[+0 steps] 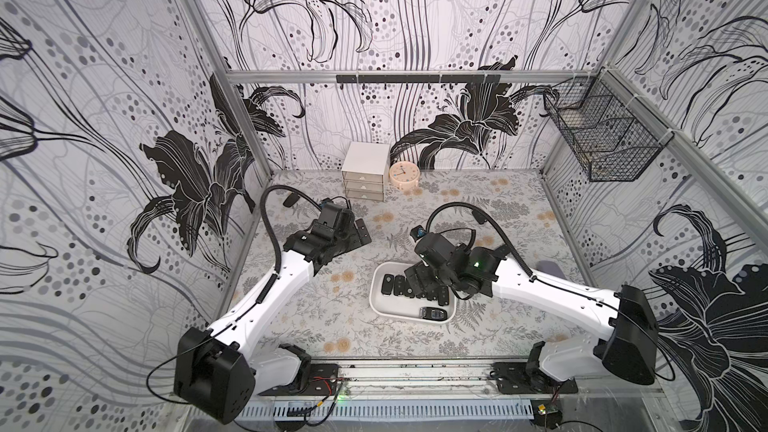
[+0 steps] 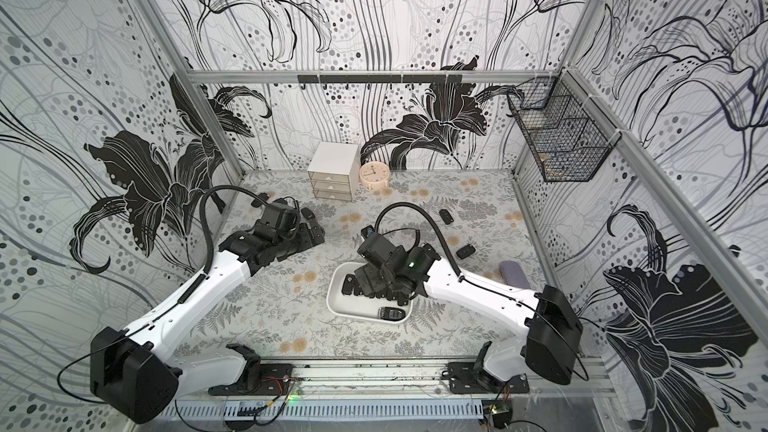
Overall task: Place the car key into the storage box
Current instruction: Move the car key to the center of the board.
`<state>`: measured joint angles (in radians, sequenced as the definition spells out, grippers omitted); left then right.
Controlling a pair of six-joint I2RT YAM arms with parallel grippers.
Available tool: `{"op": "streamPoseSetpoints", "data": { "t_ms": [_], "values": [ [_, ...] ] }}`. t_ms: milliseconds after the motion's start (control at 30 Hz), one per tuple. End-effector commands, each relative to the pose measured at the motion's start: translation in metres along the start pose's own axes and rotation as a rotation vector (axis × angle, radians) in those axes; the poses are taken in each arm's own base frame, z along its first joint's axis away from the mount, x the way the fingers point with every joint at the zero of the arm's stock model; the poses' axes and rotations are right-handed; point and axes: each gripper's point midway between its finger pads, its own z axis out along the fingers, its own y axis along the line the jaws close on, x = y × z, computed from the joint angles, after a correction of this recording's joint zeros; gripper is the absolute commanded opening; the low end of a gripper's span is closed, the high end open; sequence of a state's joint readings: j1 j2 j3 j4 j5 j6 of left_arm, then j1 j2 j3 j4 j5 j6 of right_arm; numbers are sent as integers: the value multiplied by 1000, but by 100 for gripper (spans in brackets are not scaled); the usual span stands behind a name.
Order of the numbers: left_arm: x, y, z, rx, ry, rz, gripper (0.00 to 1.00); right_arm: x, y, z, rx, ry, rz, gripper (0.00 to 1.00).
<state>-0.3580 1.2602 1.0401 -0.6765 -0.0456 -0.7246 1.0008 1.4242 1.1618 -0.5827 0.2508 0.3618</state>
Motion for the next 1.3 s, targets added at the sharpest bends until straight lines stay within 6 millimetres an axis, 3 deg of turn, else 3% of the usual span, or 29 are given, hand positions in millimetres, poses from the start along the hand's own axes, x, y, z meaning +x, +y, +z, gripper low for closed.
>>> {"op": "streamPoseSetpoints", "data": {
  "t_ms": [0, 333, 667, 833, 1267],
  "values": [
    [-21, 4, -2, -24, -35, 4, 99, -25, -7, -9, 29, -84, 78, 100],
    [-51, 23, 22, -117, -28, -45, 100, -46, -37, -1, -3, -151, 200, 100],
    [-69, -9, 50, -42, 9, -120, 99, -54, -91, 15, 4, -151, 295, 100],
    [-76, -15, 65, -50, 22, -135, 99, -56, -109, 19, 2, -146, 326, 100],
    [-109, -23, 91, -75, 12, -129, 99, -66, -105, 23, -54, -158, 339, 100]
  ]
}}
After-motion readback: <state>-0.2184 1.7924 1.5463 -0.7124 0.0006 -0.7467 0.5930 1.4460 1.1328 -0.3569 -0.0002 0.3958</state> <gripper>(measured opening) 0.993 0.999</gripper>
